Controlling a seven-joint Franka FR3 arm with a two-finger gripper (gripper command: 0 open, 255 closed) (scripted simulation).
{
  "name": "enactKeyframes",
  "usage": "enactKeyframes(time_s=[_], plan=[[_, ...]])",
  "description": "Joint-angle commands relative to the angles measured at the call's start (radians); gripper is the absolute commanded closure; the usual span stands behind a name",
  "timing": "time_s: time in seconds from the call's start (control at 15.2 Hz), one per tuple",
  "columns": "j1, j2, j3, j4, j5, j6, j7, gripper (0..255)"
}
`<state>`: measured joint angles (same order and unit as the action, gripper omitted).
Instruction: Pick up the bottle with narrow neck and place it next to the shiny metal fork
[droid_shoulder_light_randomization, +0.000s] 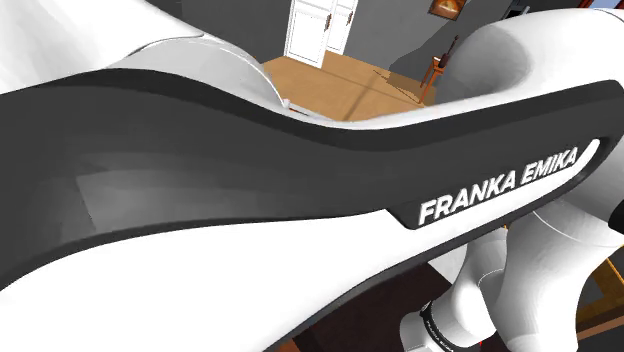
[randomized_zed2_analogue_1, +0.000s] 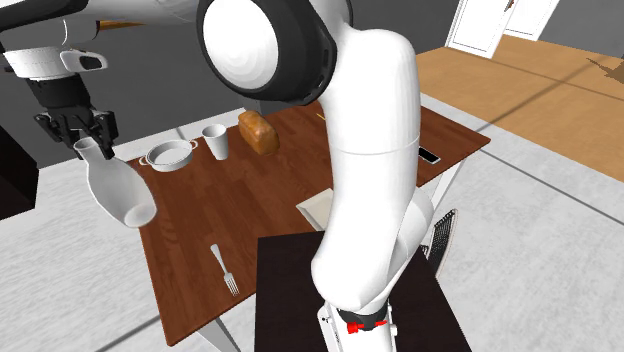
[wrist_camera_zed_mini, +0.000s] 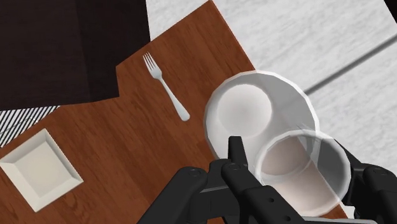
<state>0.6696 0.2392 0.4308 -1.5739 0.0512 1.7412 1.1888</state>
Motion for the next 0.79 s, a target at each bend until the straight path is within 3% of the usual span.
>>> enactKeyframes(time_s=[0.0, 0.73], plan=[[0.0, 0.001, 0.0, -0.028, 0.0, 0.03, -0.002, 255], [0.0, 0.023, -0.004, -0.148, -0.007, 0.169, -0.012, 255]])
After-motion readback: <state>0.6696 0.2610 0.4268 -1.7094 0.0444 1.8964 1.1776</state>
